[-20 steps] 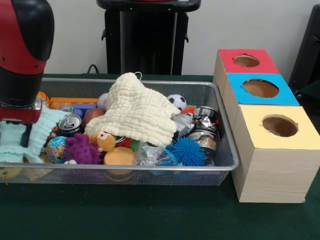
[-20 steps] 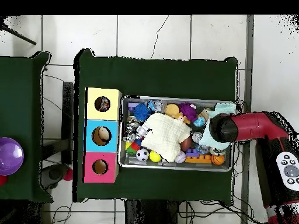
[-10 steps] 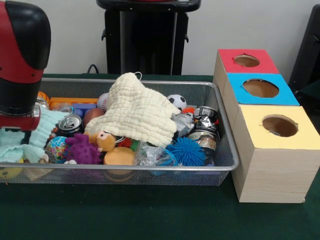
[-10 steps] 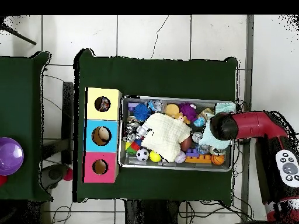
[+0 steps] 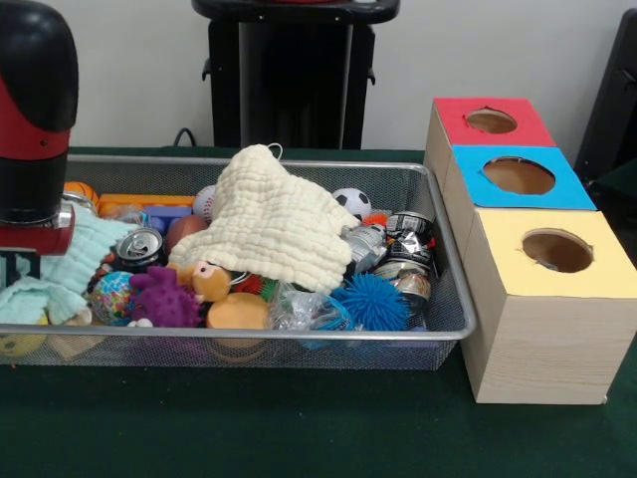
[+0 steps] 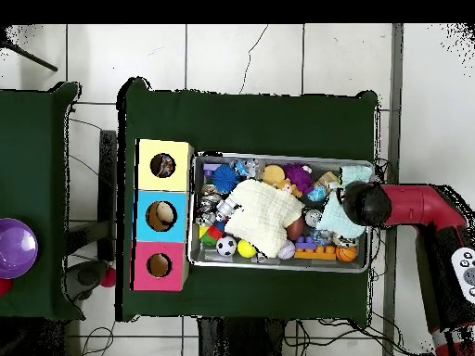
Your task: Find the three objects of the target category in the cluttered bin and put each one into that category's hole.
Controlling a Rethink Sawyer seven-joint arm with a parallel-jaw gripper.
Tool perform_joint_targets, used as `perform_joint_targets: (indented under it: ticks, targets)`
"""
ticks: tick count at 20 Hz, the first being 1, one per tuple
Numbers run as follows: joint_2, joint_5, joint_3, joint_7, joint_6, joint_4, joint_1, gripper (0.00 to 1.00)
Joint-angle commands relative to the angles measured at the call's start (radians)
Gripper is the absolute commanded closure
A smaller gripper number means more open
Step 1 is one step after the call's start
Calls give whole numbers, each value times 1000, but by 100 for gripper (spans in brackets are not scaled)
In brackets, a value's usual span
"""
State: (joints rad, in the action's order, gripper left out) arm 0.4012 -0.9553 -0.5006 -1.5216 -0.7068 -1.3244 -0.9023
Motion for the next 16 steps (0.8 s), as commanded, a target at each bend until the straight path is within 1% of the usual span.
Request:
perform_joint_targets:
  ticks: [1, 3, 6, 9, 11, 12, 13, 14, 15, 16]
  targets:
    - [-47, 99, -123, 184, 19, -60, -7, 100]
    - [-26, 136, -120, 156, -16, -75, 0, 100]
    - [6, 217, -135, 133, -73, -109, -4, 100]
    - [29, 292, -162, 135, -104, -153, -18, 100]
    - [28, 379, -210, 105, -105, -203, -52, 100]
    - [13, 450, -253, 68, -95, -244, -84, 100]
    - [7, 483, -272, 56, -90, -266, -97, 100]
    - [-11, 531, -308, 48, -88, -296, -119, 100]
    - [-17, 554, -319, 44, -89, -311, -124, 100]
    - [-30, 596, -340, 24, -96, -333, -134, 100]
